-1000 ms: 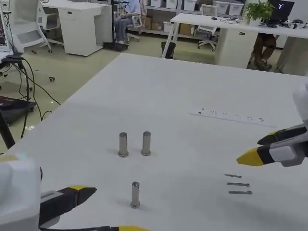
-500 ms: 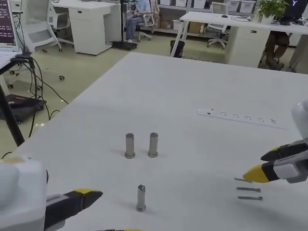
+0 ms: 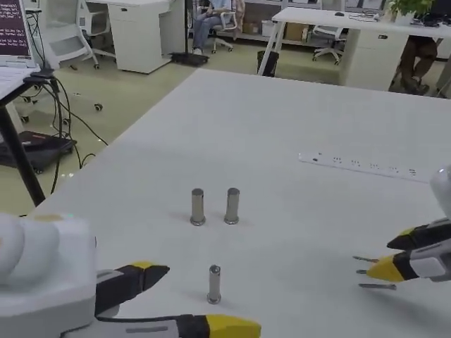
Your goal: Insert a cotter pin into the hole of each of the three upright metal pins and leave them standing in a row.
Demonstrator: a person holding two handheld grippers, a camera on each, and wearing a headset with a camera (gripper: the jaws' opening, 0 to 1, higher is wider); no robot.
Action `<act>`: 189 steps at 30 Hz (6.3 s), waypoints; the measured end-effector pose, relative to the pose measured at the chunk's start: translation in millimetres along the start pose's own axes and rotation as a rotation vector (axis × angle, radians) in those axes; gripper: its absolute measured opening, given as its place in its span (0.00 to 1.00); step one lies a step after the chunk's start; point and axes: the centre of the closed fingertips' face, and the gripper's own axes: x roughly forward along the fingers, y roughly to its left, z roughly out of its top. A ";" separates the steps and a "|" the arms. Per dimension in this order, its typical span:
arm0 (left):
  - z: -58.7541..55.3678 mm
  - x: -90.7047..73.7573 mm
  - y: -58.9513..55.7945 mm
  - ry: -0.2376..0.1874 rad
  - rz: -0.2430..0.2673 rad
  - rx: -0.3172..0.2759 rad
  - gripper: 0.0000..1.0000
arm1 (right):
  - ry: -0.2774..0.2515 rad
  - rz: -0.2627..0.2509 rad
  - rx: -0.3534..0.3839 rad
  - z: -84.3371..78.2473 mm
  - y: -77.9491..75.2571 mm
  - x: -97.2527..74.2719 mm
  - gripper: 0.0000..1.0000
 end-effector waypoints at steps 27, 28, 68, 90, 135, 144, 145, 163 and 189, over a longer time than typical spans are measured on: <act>-11.5 10.3 1.0 0.060 -0.007 -0.010 0.90 | -0.065 -0.030 0.017 -2.5 -25.9 22.0 0.25; -11.8 10.6 0.7 0.061 -0.007 -0.009 0.90 | -0.066 -0.028 0.008 -1.7 -26.1 22.8 0.25; -1.9 11.7 -7.1 0.009 -0.048 -0.025 0.89 | -0.053 -0.109 -0.198 1.0 -26.1 32.4 0.03; 1.4 10.4 -15.6 0.001 -0.055 0.052 0.92 | -0.127 -0.176 -0.218 21.9 -15.0 -8.3 0.02; 34.5 43.5 -53.9 0.005 -0.238 0.078 0.64 | -0.300 -0.213 -0.390 35.3 97.5 -62.9 0.03; 36.5 52.1 -66.2 0.023 -0.307 0.025 0.53 | -0.327 -0.213 -0.446 42.5 119.4 -71.4 0.03; 36.5 52.9 -66.6 0.023 -0.308 0.018 0.52 | -0.330 -0.211 -0.450 42.9 121.4 -71.9 0.03; 28.4 59.1 -85.2 0.083 -0.405 -0.098 0.31 | -0.333 -0.186 -0.580 47.1 159.7 -69.6 0.03; 18.3 58.7 -86.6 0.156 -0.435 -0.181 0.05 | -0.325 -0.150 -0.664 52.6 179.6 -63.0 0.03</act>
